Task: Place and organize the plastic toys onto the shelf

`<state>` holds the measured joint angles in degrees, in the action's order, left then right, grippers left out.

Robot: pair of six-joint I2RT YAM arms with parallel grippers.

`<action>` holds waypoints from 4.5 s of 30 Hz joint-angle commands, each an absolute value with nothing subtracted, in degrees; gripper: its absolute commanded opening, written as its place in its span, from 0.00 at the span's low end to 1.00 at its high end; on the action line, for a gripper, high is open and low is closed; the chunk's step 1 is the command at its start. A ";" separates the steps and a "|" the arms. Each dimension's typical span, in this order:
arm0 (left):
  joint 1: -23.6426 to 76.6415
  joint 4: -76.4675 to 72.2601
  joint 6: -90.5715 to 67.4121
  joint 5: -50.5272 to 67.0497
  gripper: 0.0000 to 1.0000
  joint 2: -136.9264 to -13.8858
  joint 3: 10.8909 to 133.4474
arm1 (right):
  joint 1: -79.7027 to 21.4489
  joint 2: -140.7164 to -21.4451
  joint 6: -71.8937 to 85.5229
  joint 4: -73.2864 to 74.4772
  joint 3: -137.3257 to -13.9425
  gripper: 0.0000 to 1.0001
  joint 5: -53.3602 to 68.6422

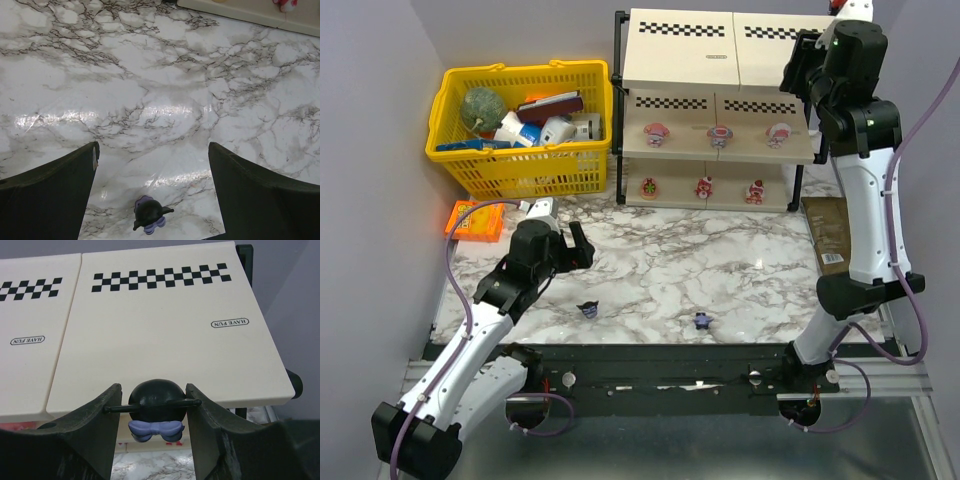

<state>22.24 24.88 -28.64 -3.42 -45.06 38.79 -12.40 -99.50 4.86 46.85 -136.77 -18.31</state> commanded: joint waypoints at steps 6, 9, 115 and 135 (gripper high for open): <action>22.06 23.20 -27.60 -3.08 0.99 -44.65 38.58 | -8.88 -100.63 3.78 48.60 -137.99 0.23 -11.78; 22.06 23.20 -27.60 -2.99 0.99 -45.00 38.67 | -7.82 -101.51 4.39 49.66 -138.08 0.27 -9.85; 22.06 23.91 -29.09 -7.82 0.99 -46.31 39.72 | -21.25 -63.11 0.62 18.37 -83.43 0.96 12.55; 22.06 31.46 -34.01 -23.29 0.99 -38.15 38.67 | -70.20 -81.80 17.03 -14.92 -47.90 0.95 -17.57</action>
<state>22.22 28.42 -32.27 -18.52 -40.05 38.87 -65.04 -78.00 9.87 -2.98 -48.97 -6.20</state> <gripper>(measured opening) 0.988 0.959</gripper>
